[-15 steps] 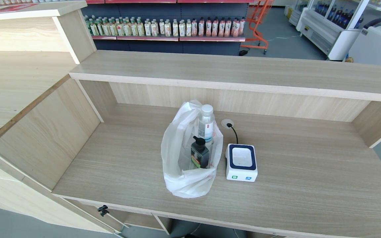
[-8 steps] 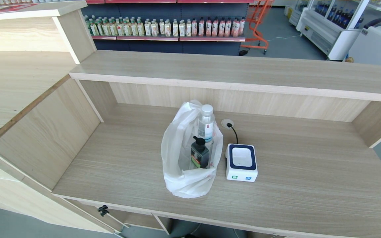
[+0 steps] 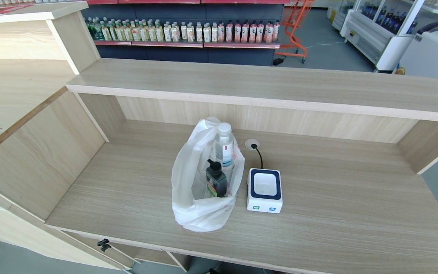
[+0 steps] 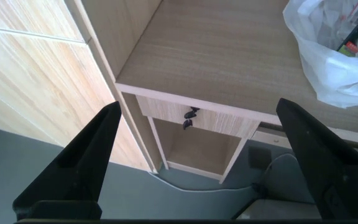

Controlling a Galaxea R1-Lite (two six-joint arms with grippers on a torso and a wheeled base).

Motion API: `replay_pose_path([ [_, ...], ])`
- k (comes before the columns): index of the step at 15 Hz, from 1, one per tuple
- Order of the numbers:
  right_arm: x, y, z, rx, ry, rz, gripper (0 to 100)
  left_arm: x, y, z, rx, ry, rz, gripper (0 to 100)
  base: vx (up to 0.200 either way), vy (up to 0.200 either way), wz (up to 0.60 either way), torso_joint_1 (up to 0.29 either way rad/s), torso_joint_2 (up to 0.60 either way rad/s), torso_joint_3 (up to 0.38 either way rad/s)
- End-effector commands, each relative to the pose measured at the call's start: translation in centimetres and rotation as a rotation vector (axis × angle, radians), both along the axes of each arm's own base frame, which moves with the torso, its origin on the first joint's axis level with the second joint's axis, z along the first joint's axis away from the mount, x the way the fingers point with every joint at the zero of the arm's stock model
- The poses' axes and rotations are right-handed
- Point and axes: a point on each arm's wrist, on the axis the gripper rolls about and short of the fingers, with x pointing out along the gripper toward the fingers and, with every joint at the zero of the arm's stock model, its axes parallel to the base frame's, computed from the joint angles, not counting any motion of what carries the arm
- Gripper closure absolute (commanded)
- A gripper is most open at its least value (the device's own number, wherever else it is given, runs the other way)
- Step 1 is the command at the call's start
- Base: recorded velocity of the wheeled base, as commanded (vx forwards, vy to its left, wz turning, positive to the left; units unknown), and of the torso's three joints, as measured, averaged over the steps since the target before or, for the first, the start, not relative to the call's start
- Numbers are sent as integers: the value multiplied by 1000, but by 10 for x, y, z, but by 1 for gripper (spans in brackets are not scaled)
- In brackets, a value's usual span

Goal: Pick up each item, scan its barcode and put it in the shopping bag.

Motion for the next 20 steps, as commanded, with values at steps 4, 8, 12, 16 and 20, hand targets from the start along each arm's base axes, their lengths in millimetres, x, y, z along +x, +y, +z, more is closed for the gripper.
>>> replay_pose_path([
  [4,0,0,0,0,2,1,100,0,0,0,3,0,1,0,150,0,0,2,4,2],
  [8,0,0,0,0,2,1,100,0,0,0,0,0,1,0,0,0,0,0,0,0],
  [12,0,0,0,0,4,1,100,0,0,0,0,0,1,0,0,0,0,0,0,0],
  [16,0,0,0,0,4,1,100,0,0,0,0,0,1,0,0,0,0,0,0,0],
  [20,0,0,0,-5,4,1,100,0,0,0,0,0,1,0,0,0,0,0,0,0],
])
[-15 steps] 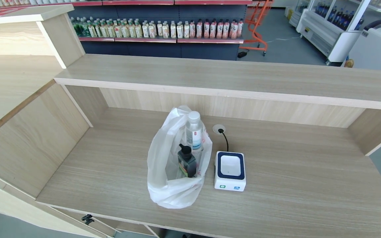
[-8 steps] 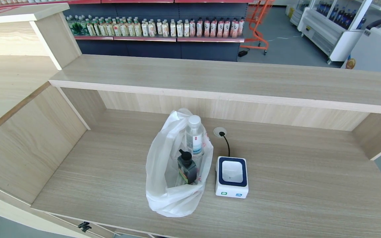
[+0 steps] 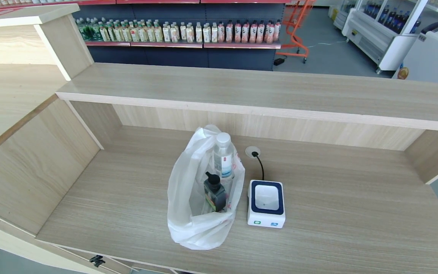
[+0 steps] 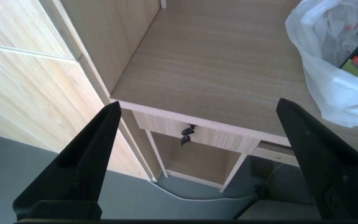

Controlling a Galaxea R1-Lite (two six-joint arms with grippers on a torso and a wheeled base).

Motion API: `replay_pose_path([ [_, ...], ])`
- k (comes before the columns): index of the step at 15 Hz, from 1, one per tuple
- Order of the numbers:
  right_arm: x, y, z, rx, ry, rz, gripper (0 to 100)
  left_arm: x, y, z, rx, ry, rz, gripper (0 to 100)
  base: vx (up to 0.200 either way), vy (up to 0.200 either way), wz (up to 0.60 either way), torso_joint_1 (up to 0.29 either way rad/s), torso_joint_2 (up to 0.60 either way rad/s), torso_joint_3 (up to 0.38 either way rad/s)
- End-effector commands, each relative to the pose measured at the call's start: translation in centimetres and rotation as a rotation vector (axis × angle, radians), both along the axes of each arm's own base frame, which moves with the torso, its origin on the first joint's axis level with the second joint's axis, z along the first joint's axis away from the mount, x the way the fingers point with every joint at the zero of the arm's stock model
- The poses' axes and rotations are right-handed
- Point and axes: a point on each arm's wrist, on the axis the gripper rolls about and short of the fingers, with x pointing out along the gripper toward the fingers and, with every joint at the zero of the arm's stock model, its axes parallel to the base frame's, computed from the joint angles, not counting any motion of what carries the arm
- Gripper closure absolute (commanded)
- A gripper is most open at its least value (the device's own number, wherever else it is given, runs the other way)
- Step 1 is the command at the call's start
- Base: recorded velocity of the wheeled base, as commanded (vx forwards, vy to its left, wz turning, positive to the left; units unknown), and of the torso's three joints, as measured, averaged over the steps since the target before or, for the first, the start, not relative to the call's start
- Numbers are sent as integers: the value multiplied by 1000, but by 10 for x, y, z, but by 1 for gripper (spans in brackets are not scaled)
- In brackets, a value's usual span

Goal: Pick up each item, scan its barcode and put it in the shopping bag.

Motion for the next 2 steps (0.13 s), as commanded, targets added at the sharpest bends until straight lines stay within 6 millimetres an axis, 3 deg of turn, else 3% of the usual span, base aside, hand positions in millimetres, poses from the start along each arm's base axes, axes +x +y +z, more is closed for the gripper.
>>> replay_pose_path([
  [1,0,0,0,0,0,1,100,0,0,0,0,0,1,0,0,0,0,0,0,0],
  [2,0,0,0,0,2,1,100,0,0,0,0,0,1,0,0,0,0,0,0,0],
])
